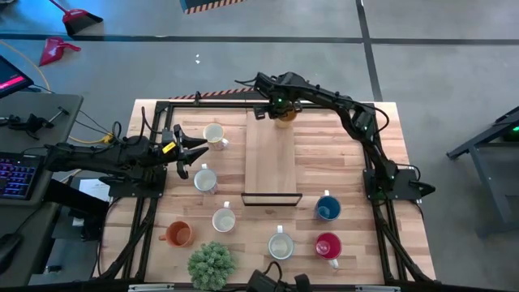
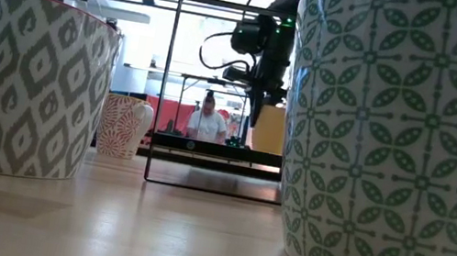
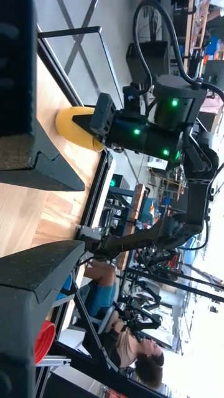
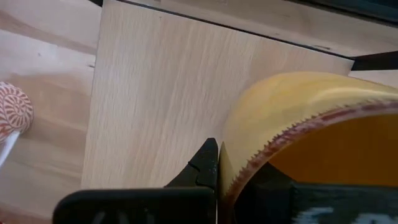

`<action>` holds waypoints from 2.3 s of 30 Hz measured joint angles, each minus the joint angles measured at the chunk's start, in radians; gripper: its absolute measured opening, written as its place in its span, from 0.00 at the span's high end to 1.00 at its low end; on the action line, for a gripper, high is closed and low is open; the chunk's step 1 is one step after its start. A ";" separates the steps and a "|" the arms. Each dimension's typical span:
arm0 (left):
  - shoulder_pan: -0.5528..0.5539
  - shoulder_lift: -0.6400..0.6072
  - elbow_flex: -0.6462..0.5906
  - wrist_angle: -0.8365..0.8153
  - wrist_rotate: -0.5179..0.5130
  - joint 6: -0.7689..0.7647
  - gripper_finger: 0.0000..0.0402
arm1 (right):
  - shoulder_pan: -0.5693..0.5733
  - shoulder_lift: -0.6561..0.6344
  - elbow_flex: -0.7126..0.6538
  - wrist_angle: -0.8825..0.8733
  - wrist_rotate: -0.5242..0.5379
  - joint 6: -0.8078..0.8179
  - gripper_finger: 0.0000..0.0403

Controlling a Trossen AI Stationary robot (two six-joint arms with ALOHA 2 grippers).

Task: Place coffee mugs
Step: Put the yellow cup on the shelf, then put the orange cup on the shelf aligned with the other yellow cup

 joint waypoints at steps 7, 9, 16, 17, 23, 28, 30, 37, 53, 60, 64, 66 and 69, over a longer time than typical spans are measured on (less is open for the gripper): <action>0.000 0.000 0.000 0.000 0.000 0.000 0.68 | -0.001 0.004 -0.002 0.017 0.004 -0.009 0.95; 0.000 0.000 0.000 0.000 0.000 0.000 0.68 | -0.002 0.005 -0.003 0.017 0.010 -0.009 0.92; 0.000 0.000 0.000 0.000 0.000 0.017 0.68 | 0.002 0.005 -0.003 0.019 0.008 -0.009 0.81; 0.000 0.000 0.000 0.000 0.000 0.019 0.68 | 0.003 0.005 0.004 0.013 0.003 -0.009 0.80; 0.000 0.000 0.000 0.000 0.000 0.026 0.68 | 0.010 0.005 0.110 -0.026 0.009 -0.013 0.77; 0.000 0.000 0.000 0.000 0.000 0.026 0.68 | 0.019 -0.040 0.133 -0.075 0.017 0.009 0.77; 0.000 0.000 0.000 0.000 0.000 0.026 0.68 | 0.026 -0.064 0.132 -0.109 0.020 0.019 0.77; 0.000 0.000 0.000 -0.001 0.000 0.027 0.68 | 0.108 -0.113 0.162 -0.171 0.031 -0.028 0.77; -0.001 0.000 -0.001 -0.031 0.146 0.096 0.68 | 0.532 -0.225 0.156 -0.255 0.381 -0.339 0.82; -0.001 0.000 -0.001 -0.029 0.146 0.067 0.68 | 0.648 -0.356 -0.017 -0.298 0.522 -0.229 0.85; -0.001 0.000 -0.001 -0.020 0.138 0.054 0.68 | 0.723 -0.512 -0.280 -0.269 0.582 -0.111 0.85; 0.000 0.000 -0.001 -0.012 0.135 0.053 0.68 | 0.759 -0.613 -0.430 -0.222 0.606 -0.048 0.85; 0.000 0.000 -0.001 -0.005 0.130 0.053 0.68 | 0.818 -0.784 -0.658 -0.085 0.653 0.023 0.85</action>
